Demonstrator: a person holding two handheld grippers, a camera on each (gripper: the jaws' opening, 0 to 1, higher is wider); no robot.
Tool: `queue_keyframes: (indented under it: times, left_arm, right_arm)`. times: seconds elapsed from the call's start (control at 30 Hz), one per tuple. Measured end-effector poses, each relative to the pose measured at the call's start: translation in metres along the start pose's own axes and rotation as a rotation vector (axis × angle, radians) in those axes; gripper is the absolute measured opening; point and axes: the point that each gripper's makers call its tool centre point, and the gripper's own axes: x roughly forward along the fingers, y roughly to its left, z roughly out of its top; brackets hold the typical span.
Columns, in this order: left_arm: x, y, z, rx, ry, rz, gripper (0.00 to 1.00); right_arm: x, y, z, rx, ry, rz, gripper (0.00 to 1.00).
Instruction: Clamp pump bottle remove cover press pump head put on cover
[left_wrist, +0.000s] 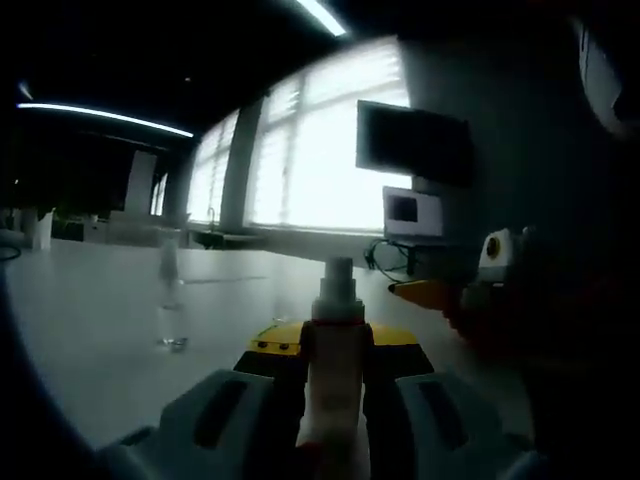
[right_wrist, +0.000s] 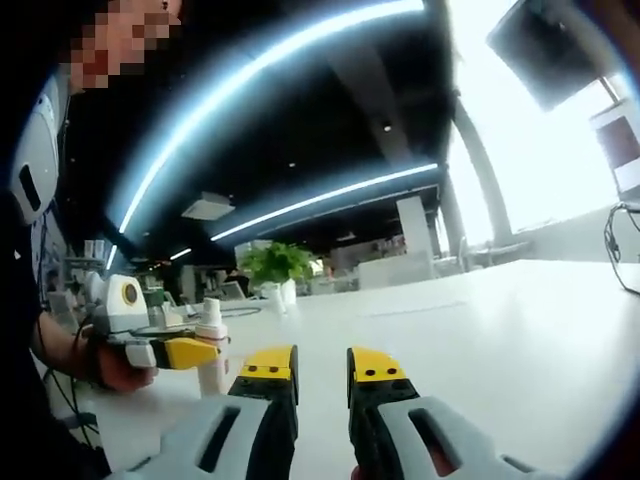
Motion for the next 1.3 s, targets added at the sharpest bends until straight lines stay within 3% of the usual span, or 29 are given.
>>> queue_keyframes:
  times: [0.5, 0.67, 0.83, 0.87, 1.3]
  left_arm:
    - [-0.01, -0.001, -0.001, 0.046, -0.006, 0.022, 0.12]
    - [-0.009, 0.0, -0.001, 0.057, -0.009, 0.023, 0.12]
    - [-0.009, -0.001, -0.001, 0.049, -0.011, 0.026, 0.12]
    - [-0.009, -0.001, -0.001, 0.047, -0.011, 0.025, 0.12]
    - [-0.009, -0.002, -0.001, 0.03, -0.014, 0.023, 0.12]
  right_arm:
    - [0.001, 0.0, -0.003, -0.005, 0.017, 0.004, 0.15]
    - [0.005, -0.009, -0.011, 0.058, 0.072, -0.03, 0.16]
    - [0.01, -0.009, -0.017, 0.033, 0.117, -0.037, 0.17]
    - [0.013, -0.01, -0.018, -0.028, 0.131, -0.039, 0.18]
    - [0.081, -0.049, -0.03, -0.14, 0.228, -0.108, 0.2]
